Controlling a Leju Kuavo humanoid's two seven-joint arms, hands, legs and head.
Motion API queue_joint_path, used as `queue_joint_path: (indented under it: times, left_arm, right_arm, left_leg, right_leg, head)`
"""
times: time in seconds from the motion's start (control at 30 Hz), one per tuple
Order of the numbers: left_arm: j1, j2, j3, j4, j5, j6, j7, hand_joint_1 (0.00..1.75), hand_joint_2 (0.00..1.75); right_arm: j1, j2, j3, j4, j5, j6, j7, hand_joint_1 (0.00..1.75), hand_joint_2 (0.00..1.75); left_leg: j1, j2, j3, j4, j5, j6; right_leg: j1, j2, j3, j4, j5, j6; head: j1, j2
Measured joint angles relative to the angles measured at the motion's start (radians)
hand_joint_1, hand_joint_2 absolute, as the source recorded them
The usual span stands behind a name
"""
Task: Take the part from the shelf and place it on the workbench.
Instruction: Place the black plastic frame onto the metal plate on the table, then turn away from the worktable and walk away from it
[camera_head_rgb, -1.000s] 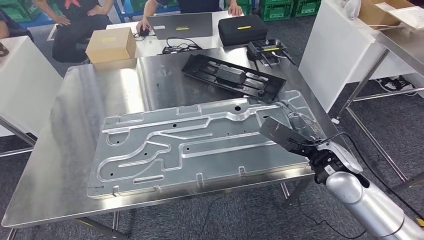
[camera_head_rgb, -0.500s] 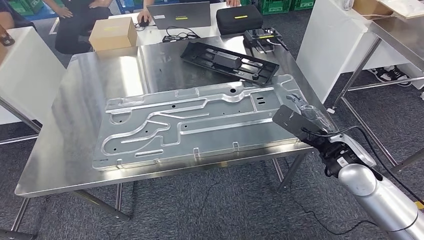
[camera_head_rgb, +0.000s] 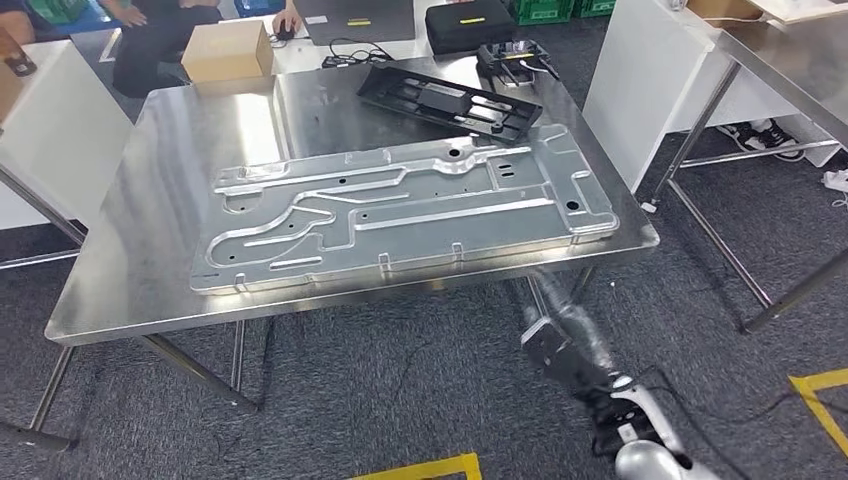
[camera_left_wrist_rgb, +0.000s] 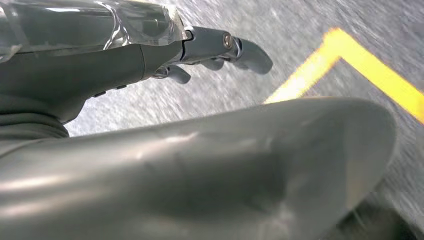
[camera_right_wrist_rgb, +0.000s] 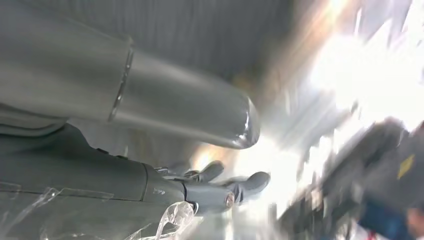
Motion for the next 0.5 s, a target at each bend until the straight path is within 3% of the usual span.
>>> queue_joint_path:
  times: [0.07,0.1,0.13,0.2,0.23,0.27,0.3,0.33,0.37,0.4,0.47,0.5]
  left_arm:
    - [0.004,-0.033,0.001,0.003,0.032,0.020,-0.006,0.00,0.00]
    - [0.005,-0.048,0.003,0.005,0.051,0.027,-0.008,0.00,0.00]
    - [0.005,-0.062,0.007,0.008,0.070,0.033,-0.006,0.00,0.00]
    - [0.002,-0.085,0.020,0.015,0.107,0.039,0.002,0.00,0.00]
    - [0.001,-0.095,0.027,0.018,0.119,0.039,0.006,0.00,0.00]
    - [0.000,-0.104,0.032,0.021,0.125,0.038,0.007,0.00,0.00]
    - [-0.001,-0.112,0.034,0.022,0.126,0.036,0.009,0.00,0.00]
    - [0.000,-0.119,0.036,0.023,0.125,0.035,0.011,0.00,0.00]
    - [0.000,-0.125,0.037,0.024,0.123,0.037,0.014,0.00,0.00]
    - [0.000,-0.129,0.039,0.025,0.121,0.040,0.018,0.00,0.00]
    - [-0.001,-0.135,0.044,0.028,0.121,0.046,0.025,0.00,0.00]
    - [0.000,-0.137,0.046,0.031,0.121,0.047,0.027,0.00,0.00]
  right_arm:
    - [0.071,0.058,0.008,0.060,-0.038,0.018,-0.049,0.00,0.00]
    - [0.099,0.088,0.015,0.100,-0.057,0.033,-0.066,0.00,0.00]
    - [0.123,0.119,0.023,0.147,-0.077,0.054,-0.076,0.00,0.00]
    - [0.161,0.176,0.044,0.259,-0.112,0.104,-0.089,0.00,0.00]
    - [0.180,0.202,0.055,0.322,-0.126,0.128,-0.094,0.00,0.00]
    - [0.198,0.224,0.068,0.390,-0.134,0.146,-0.101,0.00,0.00]
    - [0.217,0.244,0.081,0.460,-0.139,0.159,-0.106,0.00,0.00]
    - [0.234,0.262,0.092,0.529,-0.141,0.165,-0.112,0.00,0.00]
    - [0.250,0.276,0.102,0.598,-0.145,0.165,-0.117,0.00,0.00]
    - [0.264,0.288,0.109,0.661,-0.152,0.159,-0.119,0.00,0.00]
    - [0.291,0.302,0.114,0.788,-0.183,0.143,-0.117,0.00,0.00]
    - [0.306,0.306,0.115,0.851,-0.208,0.141,-0.107,0.00,0.00]
  left_leg:
    - [0.006,-0.001,-0.014,0.006,0.000,-0.006]
    - [0.009,-0.001,-0.024,0.024,-0.025,-0.011]
    - [0.012,-0.002,-0.038,0.062,-0.069,-0.017]
    - [0.013,-0.003,-0.072,0.187,-0.172,-0.026]
    - [0.014,-0.002,-0.082,0.248,-0.202,-0.028]
    - [0.013,-0.003,-0.080,0.288,-0.208,-0.026]
    - [0.012,-0.003,-0.061,0.296,-0.191,-0.022]
    - [0.009,-0.003,-0.025,0.269,-0.163,-0.014]
    - [0.004,-0.004,0.027,0.211,-0.137,-0.004]
    - [-0.001,-0.005,0.086,0.132,-0.130,0.009]
    - [-0.011,-0.008,0.171,0.002,-0.146,0.022]
    - [-0.015,-0.009,0.185,-0.031,-0.154,0.025]
  right_leg:
    - [0.002,-0.005,-0.018,0.002,0.009,-0.024]
    - [0.002,-0.008,-0.028,0.001,0.019,-0.035]
    - [0.002,-0.011,-0.041,0.001,0.030,-0.044]
    - [0.004,-0.015,-0.070,0.001,0.052,-0.052]
    - [0.005,-0.017,-0.085,0.002,0.063,-0.052]
    - [0.006,-0.019,-0.099,0.002,0.073,-0.052]
    - [0.008,-0.020,-0.112,0.002,0.083,-0.052]
    - [0.010,-0.022,-0.122,0.002,0.093,-0.051]
    - [0.012,-0.023,-0.131,0.002,0.102,-0.050]
    - [0.013,-0.023,-0.137,0.002,0.111,-0.048]
    - [0.012,-0.025,-0.142,-0.004,0.129,-0.039]
    - [0.011,-0.026,-0.142,-0.010,0.140,-0.032]
  head:
    - [-0.001,0.000]
    - [-0.001,0.000]
    - [-0.001,0.000]
    - [-0.001,0.000]
    - [-0.001,0.000]
    - [-0.001,0.000]
    - [-0.001,0.000]
    - [-0.001,0.000]
    - [-0.001,0.000]
    - [0.000,0.000]
    - [0.000,0.000]
    - [0.000,0.000]
